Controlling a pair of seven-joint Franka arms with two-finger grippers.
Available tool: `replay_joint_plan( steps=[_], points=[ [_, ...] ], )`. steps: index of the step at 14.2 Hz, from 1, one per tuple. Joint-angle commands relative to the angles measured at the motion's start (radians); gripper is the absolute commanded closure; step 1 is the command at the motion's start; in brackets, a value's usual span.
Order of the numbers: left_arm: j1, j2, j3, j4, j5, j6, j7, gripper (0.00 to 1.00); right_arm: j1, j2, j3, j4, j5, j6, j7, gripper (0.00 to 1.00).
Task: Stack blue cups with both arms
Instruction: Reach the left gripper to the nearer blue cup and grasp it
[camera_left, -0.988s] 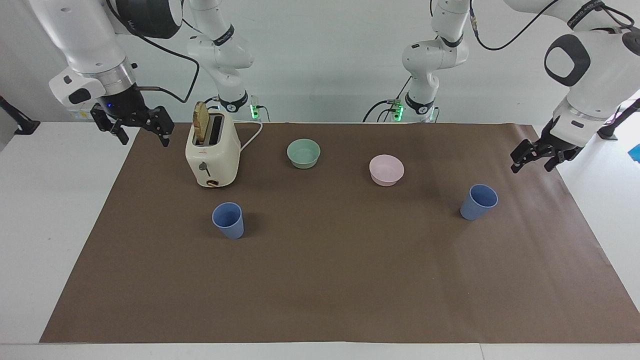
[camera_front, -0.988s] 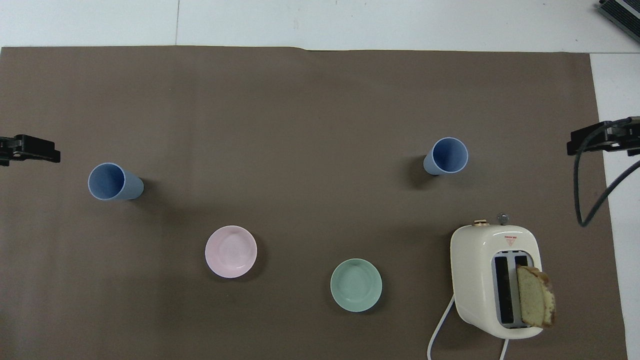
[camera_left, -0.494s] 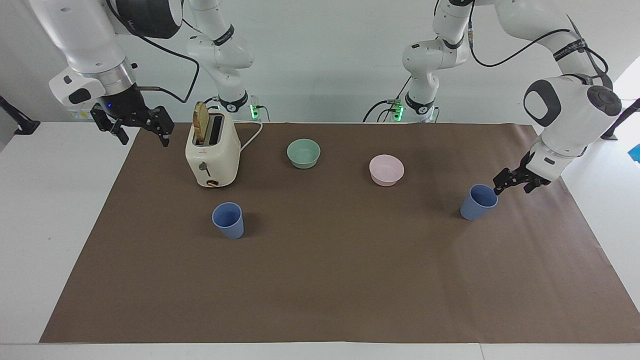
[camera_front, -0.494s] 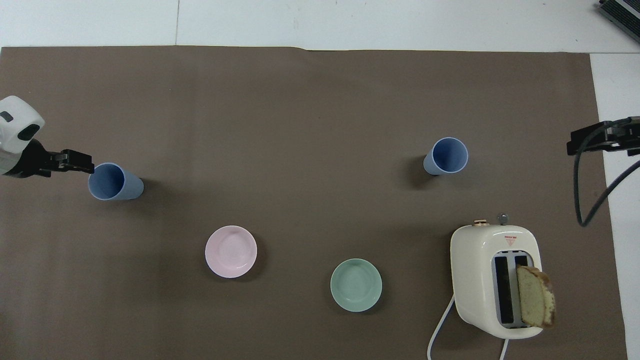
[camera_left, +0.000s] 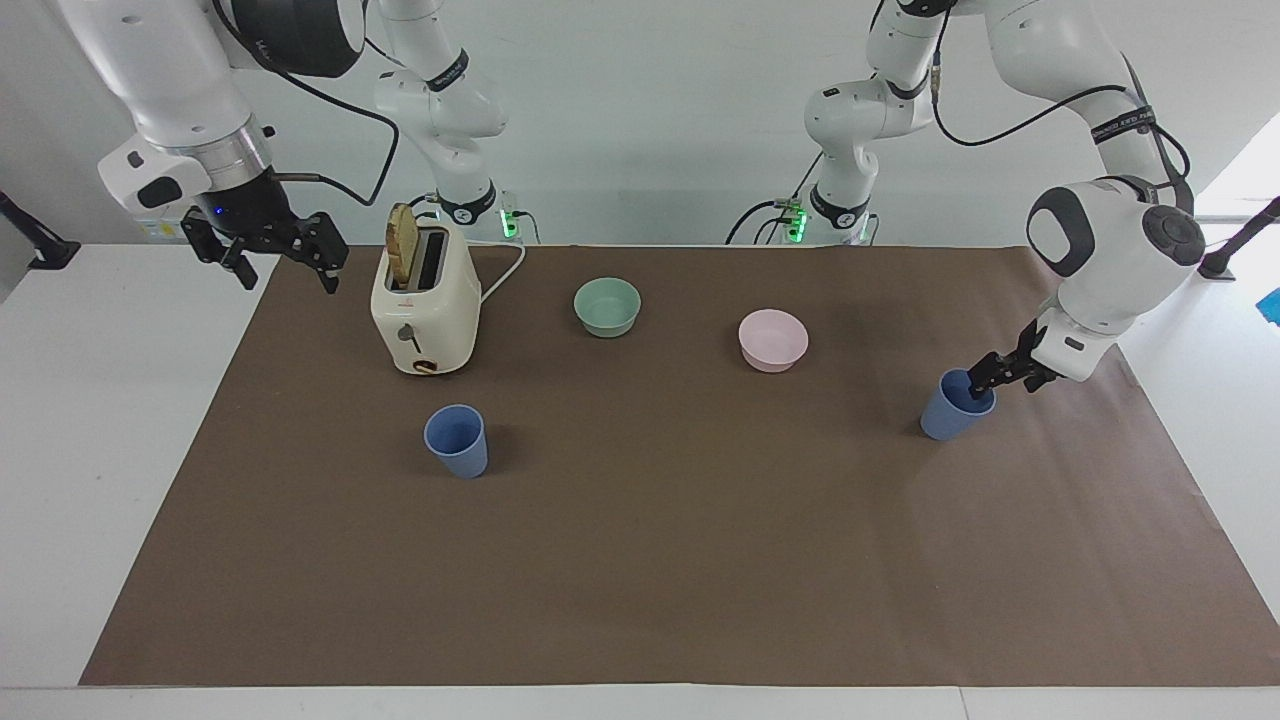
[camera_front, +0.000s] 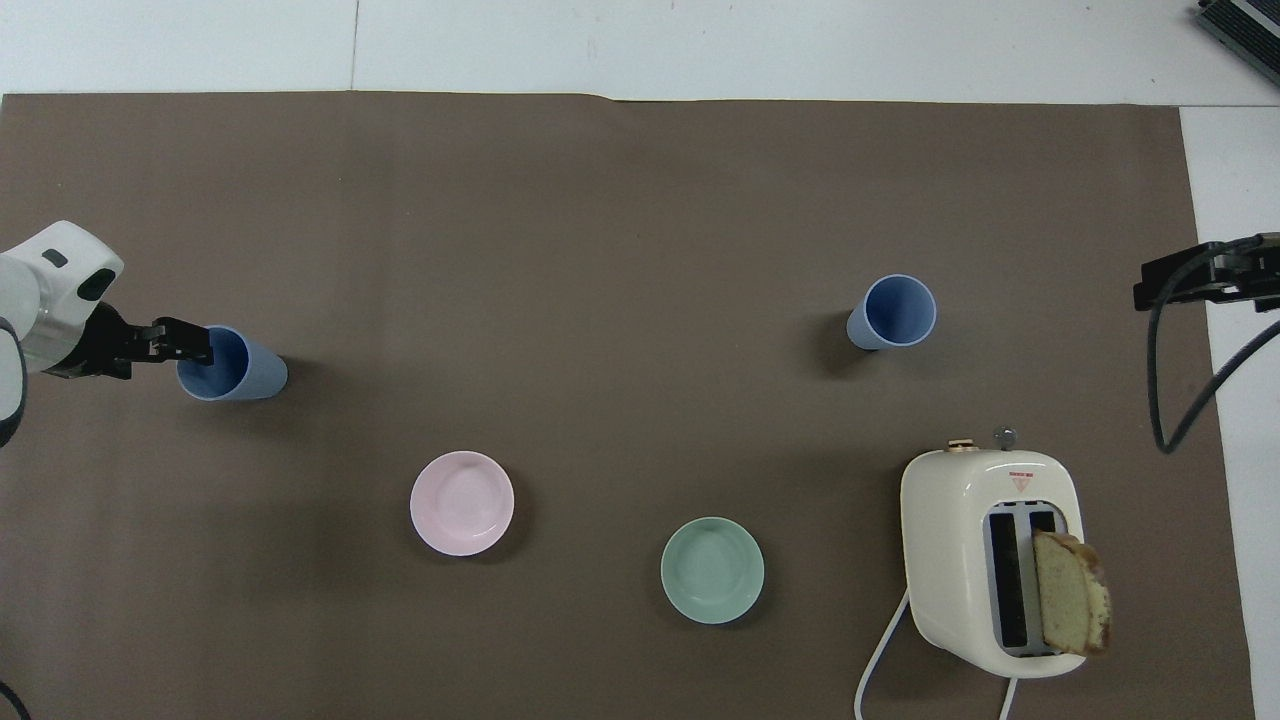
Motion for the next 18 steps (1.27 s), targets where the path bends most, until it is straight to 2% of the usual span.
replay_joint_plan(
  steps=[1,2,3,4,6,7,8,11,15,18],
  points=[
    [0.009,-0.022,-0.009,-0.055,-0.019,0.022,-0.031,0.0,-0.008,-0.017,0.007,-0.015,0.008,0.0,0.002,0.0],
    [0.011,-0.024,-0.009,-0.056,-0.019,0.016,-0.03,0.0,-0.009,-0.017,0.007,-0.015,0.008,0.0,0.002,0.0],
    [0.012,-0.022,-0.009,-0.056,-0.019,0.015,-0.03,0.04,-0.008,-0.017,0.007,-0.015,0.008,0.0,0.002,0.0],
    [0.011,-0.022,-0.009,-0.054,-0.019,0.015,-0.03,0.17,-0.009,-0.017,0.007,-0.015,0.008,0.0,0.002,0.0],
    [0.008,-0.019,-0.009,-0.045,-0.021,0.007,-0.031,0.48,-0.008,-0.017,0.007,-0.015,0.008,0.0,0.002,0.0],
    [0.005,-0.016,-0.009,-0.042,-0.021,0.001,-0.033,0.71,-0.009,-0.017,0.007,-0.015,0.008,0.0,0.002,0.0],
    [0.005,-0.015,-0.009,-0.036,-0.021,-0.001,-0.031,0.98,-0.008,-0.017,0.007,-0.015,0.008,0.0,0.002,0.0],
    [0.002,-0.004,-0.011,0.006,-0.021,-0.03,-0.027,1.0,-0.009,-0.017,0.007,-0.015,0.008,0.0,0.002,0.0],
    [-0.003,0.019,-0.015,0.127,-0.051,-0.111,-0.034,1.0,-0.008,-0.017,0.007,-0.015,0.008,0.0,0.002,0.0],
    [-0.049,-0.004,-0.029,0.15,-0.085,-0.113,-0.124,1.0,-0.008,-0.017,0.007,-0.015,0.008,0.0,0.002,0.0]
  ],
)
